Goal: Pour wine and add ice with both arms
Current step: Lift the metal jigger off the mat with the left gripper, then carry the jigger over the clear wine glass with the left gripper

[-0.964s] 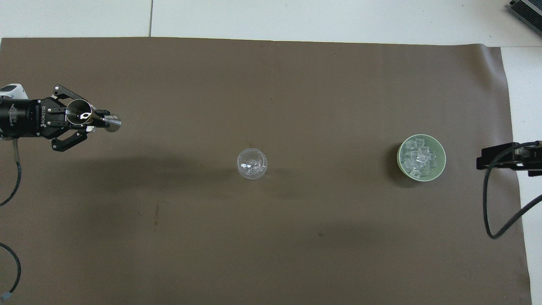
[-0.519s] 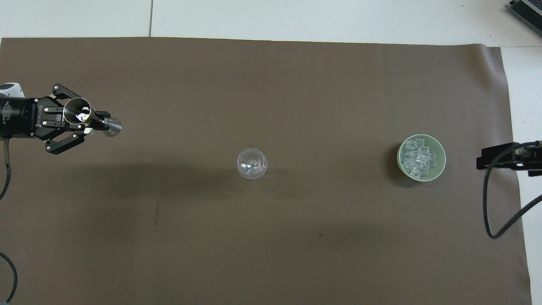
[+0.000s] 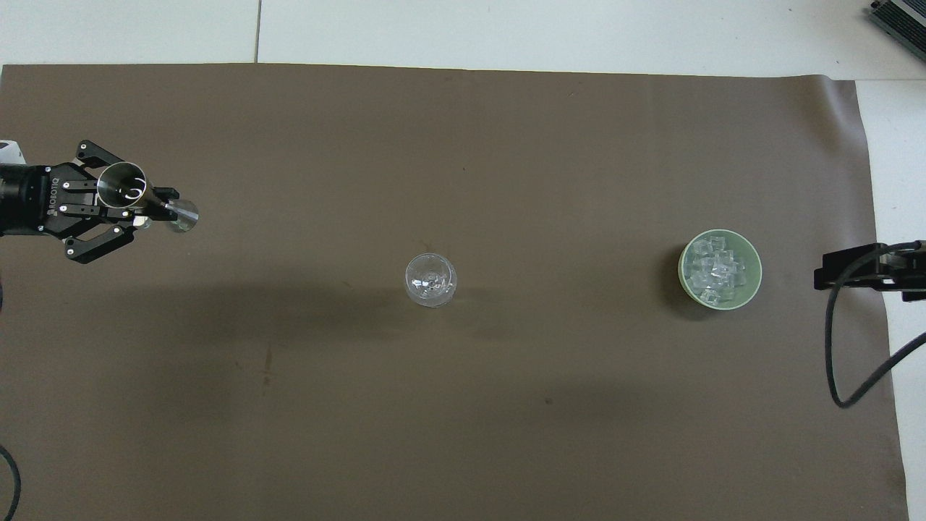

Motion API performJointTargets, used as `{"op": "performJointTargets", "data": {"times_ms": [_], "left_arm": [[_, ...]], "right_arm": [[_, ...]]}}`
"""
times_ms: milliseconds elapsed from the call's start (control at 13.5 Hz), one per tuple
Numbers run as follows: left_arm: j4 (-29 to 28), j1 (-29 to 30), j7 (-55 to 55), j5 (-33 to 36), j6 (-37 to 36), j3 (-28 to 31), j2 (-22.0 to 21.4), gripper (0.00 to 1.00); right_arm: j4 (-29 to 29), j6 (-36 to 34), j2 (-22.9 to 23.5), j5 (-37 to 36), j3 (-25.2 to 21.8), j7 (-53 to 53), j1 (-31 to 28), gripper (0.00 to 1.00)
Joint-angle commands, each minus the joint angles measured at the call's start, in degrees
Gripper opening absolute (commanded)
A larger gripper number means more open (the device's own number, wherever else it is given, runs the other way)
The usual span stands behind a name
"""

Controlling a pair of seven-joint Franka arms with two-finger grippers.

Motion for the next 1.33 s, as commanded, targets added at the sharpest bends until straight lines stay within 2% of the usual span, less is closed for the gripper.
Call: {"op": "performJointTargets", "data": {"times_ms": [0,445,890,1260], "left_arm": [[-1.44,0.05,-0.03,0.82,0.56,0.74,-2.16,0.00],[-1.44,-1.17,0.50,3.19,0.91,0.83,-3.13,0.00],[-1.62,-6.26,-0.29,6.18,1.44,0.74,-4.01,0.00],[-5.13,-13.20,-2.48,6.09,9.34,0.74,-6.12,0.00]], "right_arm": [[0.01,-0.85,-0.55,0.90,0.00,-1.71,-0.28,1.00],[0.01,-0.85,-0.55,0.90,0.00,-1.71,-0.28,1.00],[0.01,-0.85,-0.55,0.90,0.00,-1.71,-0.28,1.00],[0.01,-0.85,-0.55,0.90,0.00,-1.71,-0.28,1.00]]}}
